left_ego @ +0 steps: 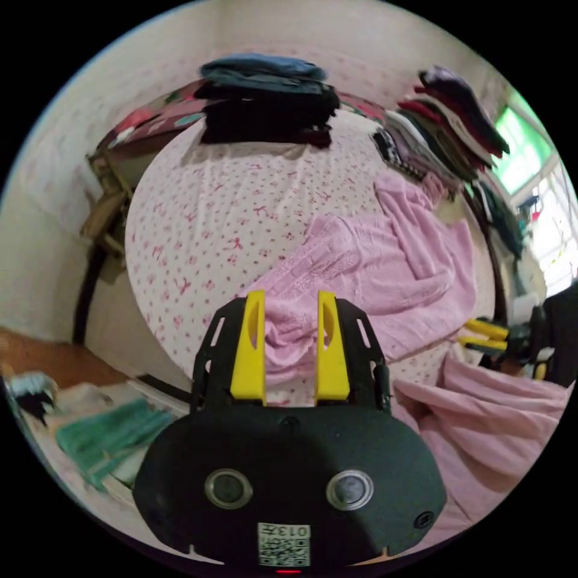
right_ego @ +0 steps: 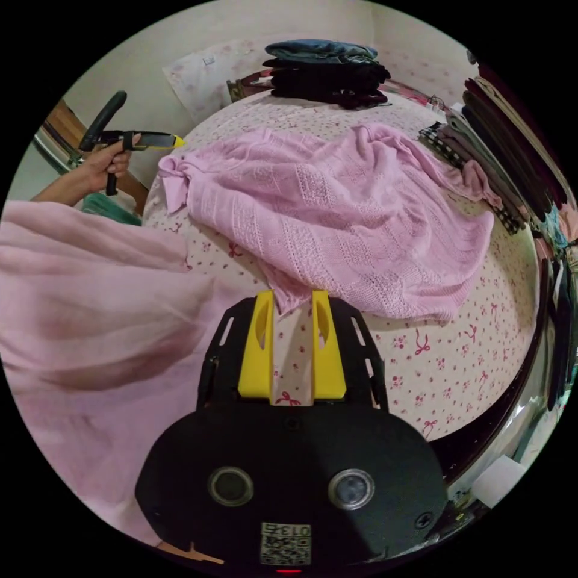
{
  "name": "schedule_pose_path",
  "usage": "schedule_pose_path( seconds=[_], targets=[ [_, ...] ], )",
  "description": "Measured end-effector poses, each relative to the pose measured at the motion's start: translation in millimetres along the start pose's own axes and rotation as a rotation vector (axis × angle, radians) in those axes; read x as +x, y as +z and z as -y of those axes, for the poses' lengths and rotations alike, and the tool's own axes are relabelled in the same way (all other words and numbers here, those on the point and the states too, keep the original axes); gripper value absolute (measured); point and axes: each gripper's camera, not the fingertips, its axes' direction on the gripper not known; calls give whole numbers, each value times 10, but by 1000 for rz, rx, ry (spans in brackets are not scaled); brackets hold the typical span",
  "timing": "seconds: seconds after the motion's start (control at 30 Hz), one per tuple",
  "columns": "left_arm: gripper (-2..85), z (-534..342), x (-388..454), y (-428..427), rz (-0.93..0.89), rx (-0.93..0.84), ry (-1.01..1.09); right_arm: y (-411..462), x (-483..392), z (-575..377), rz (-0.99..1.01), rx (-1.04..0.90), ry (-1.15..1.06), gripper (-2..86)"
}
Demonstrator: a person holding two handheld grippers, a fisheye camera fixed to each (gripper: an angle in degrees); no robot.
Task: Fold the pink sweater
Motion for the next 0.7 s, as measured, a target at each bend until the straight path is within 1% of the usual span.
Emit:
schedule_pose_path(
  seconds=[0.1,0.17,0.23,0.3,0.33,0.4,0.47,0.53,0.63,0.7],
  targets=[
    [137,385,235,254,-3,-52,172,75,-129,129,-57,-65,25,77],
    [138,571,241,396,-6,-52,207,30,-201,158,-86,-81,61,57],
    [141,752,196,582,-45,-97,229,-108,-242,140,-91,-89,139,40],
    [122,910,169,808,-82,-204,268,-344,-239,73,-85,-35,223,35],
    [110,921,183,773,-64,-186,297,-561,-241,6,-97,20,277,33],
    [65,922,252,756,-55,-242,437,-942,-263,-125,-149,105,356,31],
    [38,869,254,615,-72,-234,541,-1518,-307,-378,-217,237,485,29],
    [29,859,140,409,-125,-203,569,-1967,-369,-617,-287,343,567,29],
    [22,945,-308,-50,-398,-95,494,-2593,-477,-1004,-409,455,687,28],
    [20,1021,-749,-467,-746,33,440,-2903,-546,-1202,-452,497,733,28]
  ],
)
